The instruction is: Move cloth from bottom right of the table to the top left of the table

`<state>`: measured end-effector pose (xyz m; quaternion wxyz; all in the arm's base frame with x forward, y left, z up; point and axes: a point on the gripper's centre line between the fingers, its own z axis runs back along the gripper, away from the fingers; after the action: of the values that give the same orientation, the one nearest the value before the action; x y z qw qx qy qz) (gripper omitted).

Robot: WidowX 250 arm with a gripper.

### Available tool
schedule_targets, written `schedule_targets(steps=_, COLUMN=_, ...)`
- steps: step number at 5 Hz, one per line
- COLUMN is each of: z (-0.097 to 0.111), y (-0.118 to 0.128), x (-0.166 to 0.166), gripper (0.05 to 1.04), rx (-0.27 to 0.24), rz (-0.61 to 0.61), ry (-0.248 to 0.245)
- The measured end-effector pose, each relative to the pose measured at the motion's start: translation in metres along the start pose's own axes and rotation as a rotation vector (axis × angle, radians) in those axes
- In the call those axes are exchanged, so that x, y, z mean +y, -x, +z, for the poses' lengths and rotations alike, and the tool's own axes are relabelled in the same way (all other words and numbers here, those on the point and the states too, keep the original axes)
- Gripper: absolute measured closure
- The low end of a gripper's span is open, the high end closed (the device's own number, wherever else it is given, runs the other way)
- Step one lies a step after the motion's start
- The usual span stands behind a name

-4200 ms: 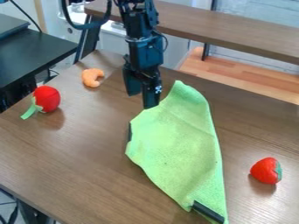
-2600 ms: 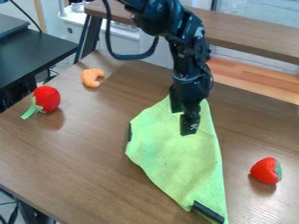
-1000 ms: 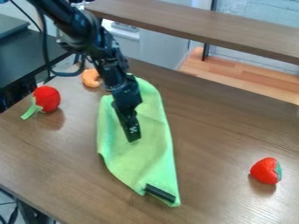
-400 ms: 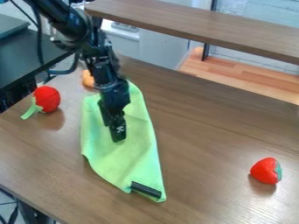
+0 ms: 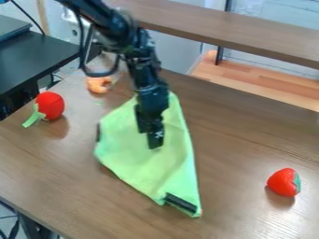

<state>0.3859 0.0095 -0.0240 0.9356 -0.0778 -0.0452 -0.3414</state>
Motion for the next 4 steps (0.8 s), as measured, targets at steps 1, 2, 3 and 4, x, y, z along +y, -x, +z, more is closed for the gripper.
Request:
schedule_targets(steps=1, z=-0.004, y=-0.027, x=-0.011, gripper=0.083, rx=0.005, rz=-0.044, ry=-0.006)
schedule_targets(steps=2, z=-0.007, y=-0.047, x=-0.020, gripper=0.083, rx=0.020, rz=-0.070, ry=-0.010)
schedule_targets(steps=3, z=-0.011, y=-0.071, x=-0.027, gripper=0.084, rx=0.030, rz=-0.076, ry=-0.008)
schedule_targets(steps=4, z=-0.013, y=-0.087, x=-0.028, gripper=0.085, rx=0.037, rz=-0.080, ry=-0.014)
